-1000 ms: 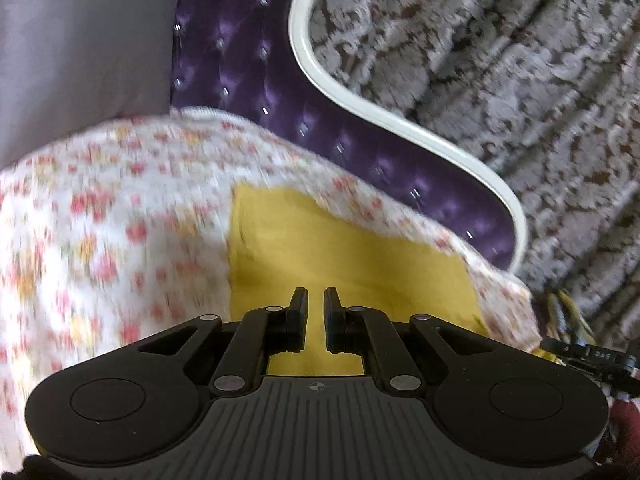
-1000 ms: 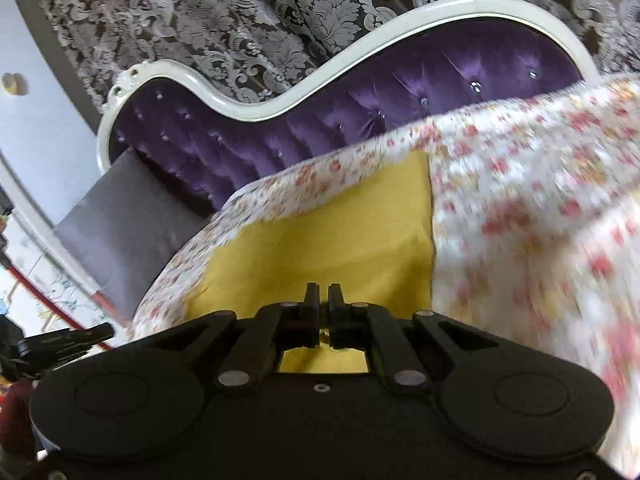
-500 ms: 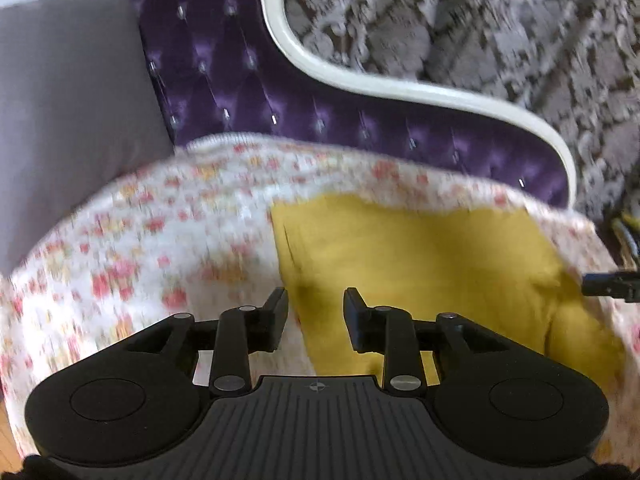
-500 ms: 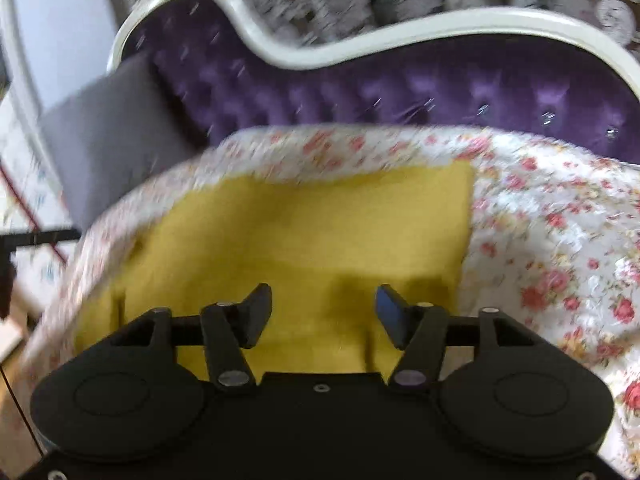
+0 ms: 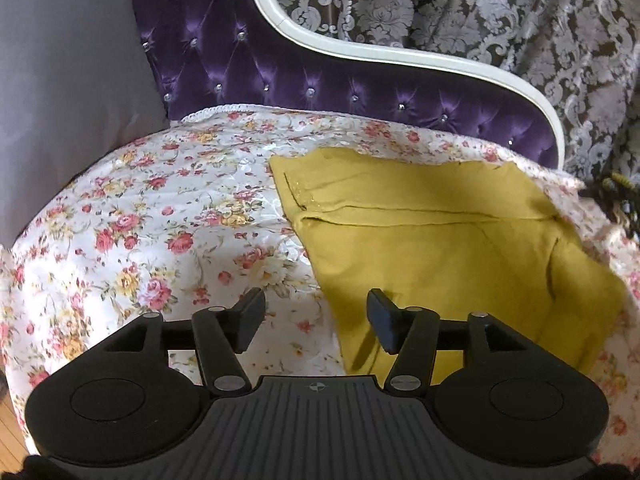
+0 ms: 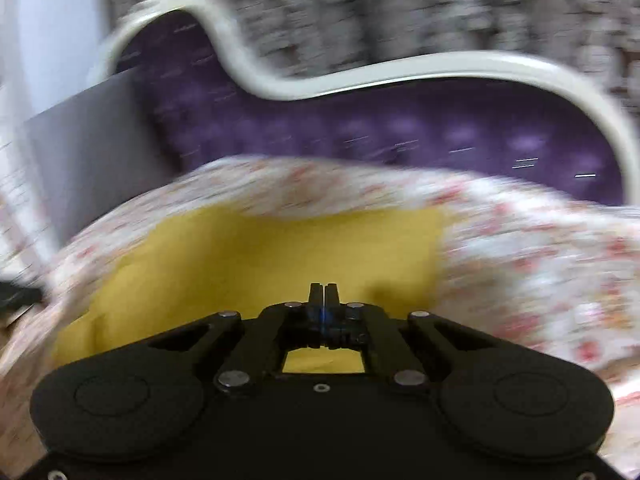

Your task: Fold small clothes

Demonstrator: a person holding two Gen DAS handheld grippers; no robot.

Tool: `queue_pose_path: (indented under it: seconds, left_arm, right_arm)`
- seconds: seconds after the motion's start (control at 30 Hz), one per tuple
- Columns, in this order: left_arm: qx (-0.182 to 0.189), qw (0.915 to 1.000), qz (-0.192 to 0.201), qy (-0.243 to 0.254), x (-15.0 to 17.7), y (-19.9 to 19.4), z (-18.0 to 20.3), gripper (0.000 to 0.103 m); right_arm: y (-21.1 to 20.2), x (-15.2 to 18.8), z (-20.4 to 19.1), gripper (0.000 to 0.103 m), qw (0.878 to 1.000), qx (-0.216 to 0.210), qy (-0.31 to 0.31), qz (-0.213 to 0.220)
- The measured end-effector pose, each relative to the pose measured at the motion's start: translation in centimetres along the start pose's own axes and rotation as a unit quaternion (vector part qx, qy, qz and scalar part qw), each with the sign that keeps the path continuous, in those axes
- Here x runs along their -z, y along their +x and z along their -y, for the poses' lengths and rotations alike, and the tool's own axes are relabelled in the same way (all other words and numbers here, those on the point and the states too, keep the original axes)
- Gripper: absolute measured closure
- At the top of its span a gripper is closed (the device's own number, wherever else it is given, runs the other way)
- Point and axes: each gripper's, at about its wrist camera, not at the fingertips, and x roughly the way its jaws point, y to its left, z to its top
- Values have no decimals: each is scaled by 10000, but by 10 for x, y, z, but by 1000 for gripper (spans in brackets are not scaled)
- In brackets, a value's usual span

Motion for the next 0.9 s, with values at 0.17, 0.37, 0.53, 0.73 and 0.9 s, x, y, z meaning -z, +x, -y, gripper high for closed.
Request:
queue_pose_path:
  seconds: [0.17,0.37,0.53,0.73,0.9]
  left_arm:
    - [-59,9980,-134,620,10,1,13,48]
    - [60,9973,-238,694,22,-4,20,48]
    - [118,9970,-256,722,28,-8,23,48]
    - [122,9971,-223,720,25,-8,24,48]
    - [128,9968,-142,773,17,-5,25,44]
  right_arm:
    - [6,8,17,86,9978,-550,239,-280]
    - [8,43,-10,45,9920,-812,-570,-776]
    - [15,51,-17,63,9868,-1043,-693,-1023]
    - [8,28,-27,96,9909,-905,-781,-626]
    - [16,-5,8,96,9990,165,-399,-71]
